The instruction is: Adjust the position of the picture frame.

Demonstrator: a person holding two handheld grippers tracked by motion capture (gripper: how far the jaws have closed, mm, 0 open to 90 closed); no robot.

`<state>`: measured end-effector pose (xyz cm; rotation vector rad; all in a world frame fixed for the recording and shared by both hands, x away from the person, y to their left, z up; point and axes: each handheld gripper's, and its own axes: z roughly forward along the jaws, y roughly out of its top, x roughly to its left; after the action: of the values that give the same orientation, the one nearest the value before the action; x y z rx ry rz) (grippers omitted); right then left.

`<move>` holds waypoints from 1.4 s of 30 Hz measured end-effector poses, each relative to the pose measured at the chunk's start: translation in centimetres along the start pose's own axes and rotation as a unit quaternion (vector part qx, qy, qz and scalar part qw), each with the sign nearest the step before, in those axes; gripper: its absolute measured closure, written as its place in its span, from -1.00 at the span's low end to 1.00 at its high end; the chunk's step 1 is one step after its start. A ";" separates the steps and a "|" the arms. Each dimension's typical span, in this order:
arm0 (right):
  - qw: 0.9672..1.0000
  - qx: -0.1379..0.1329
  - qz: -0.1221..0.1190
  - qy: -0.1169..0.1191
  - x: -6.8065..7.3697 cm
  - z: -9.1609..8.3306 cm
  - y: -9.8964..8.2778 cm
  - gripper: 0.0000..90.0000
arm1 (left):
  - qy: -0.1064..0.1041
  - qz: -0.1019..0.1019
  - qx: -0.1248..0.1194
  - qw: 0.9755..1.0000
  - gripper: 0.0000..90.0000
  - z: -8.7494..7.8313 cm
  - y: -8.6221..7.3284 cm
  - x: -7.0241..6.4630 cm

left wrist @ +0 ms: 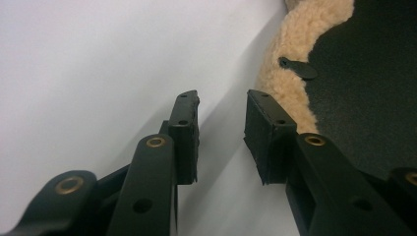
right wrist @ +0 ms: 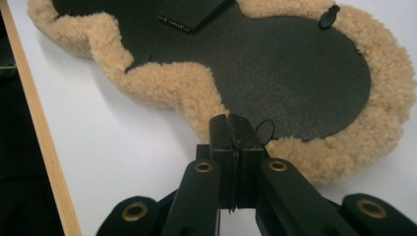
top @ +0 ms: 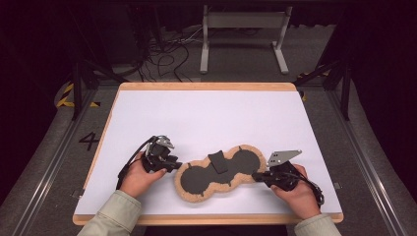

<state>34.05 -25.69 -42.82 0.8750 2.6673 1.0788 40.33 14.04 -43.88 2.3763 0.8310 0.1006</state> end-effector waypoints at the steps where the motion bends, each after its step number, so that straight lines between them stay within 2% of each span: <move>1: 1.000 0.002 0.000 0.003 -0.1 0.0 0.1 1.00 | 0.002 -0.001 -0.001 1.000 0.48 -0.1 -0.1 0.0; 6: 1.000 0.024 -0.012 0.011 0.0 0.2 0.9 1.00 | 0.011 -0.011 -0.011 1.000 0.49 -0.8 -1.0 0.3; 10: 0.997 0.061 -0.029 0.027 0.3 0.6 1.3 1.00 | 0.015 -0.020 -0.015 1.000 0.49 -1.4 -1.5 0.5; 15: 0.997 0.063 -0.029 0.023 0.3 0.9 1.7 1.00 | 0.013 -0.024 -0.016 0.999 0.50 -1.4 -1.8 0.5; 18: 0.998 0.055 -0.026 0.008 0.2 1.1 1.8 1.00 | 0.009 -0.027 -0.013 1.000 0.50 -1.3 -1.9 0.3; 20: 0.999 0.039 -0.016 -0.013 0.1 1.5 1.8 1.00 | 0.012 -0.024 -0.014 1.000 0.49 -1.3 -1.9 0.3; 22: 0.999 0.025 -0.009 -0.038 0.0 1.9 2.0 1.00 | 0.010 -0.030 -0.010 0.999 0.49 -1.2 -1.9 0.2; 23: 0.999 0.022 -0.008 -0.045 0.0 2.0 2.1 1.00 | 0.012 -0.025 -0.011 1.000 0.49 -1.1 -1.8 0.3; 26: 0.998 0.015 -0.001 -0.067 -0.3 2.5 2.7 1.00 | 0.008 -0.029 -0.006 1.000 0.49 -0.9 -1.8 0.2; 30: 0.996 0.002 0.014 -0.091 -1.1 3.5 3.6 1.00 | 0.008 -0.024 -0.006 1.000 0.50 -0.8 -1.8 0.3; 32: 0.994 -0.010 0.008 -0.104 -1.5 4.1 3.8 1.00 | 0.012 -0.027 -0.006 1.000 0.50 -0.8 -1.8 0.3; 34: 0.993 -0.020 0.015 -0.113 -1.7 4.5 4.0 1.00 | 0.011 -0.028 -0.009 1.000 0.50 -0.9 -1.9 0.4; 36: 0.991 -0.019 0.008 -0.131 -1.4 4.8 4.3 1.00 | 0.009 -0.035 -0.008 0.999 0.51 -1.1 -2.1 0.4; 37: 0.990 -0.017 0.002 -0.137 -1.2 4.8 4.4 1.00 | 0.012 -0.028 -0.010 0.999 0.52 -1.1 -2.1 0.5; 40: 0.989 -0.020 0.004 -0.143 -1.1 4.7 4.3 1.00 | 0.012 -0.027 -0.010 1.000 0.53 -1.1 -2.0 0.4; 42: 0.989 -0.030 0.015 -0.142 -1.2 4.2 4.0 0.99 | 0.009 -0.027 -0.008 1.000 0.54 -0.9 -2.0 0.4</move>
<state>38.28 -21.58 -43.30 0.9798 2.3833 0.9540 39.39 15.95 -44.35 2.3396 0.9002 0.1059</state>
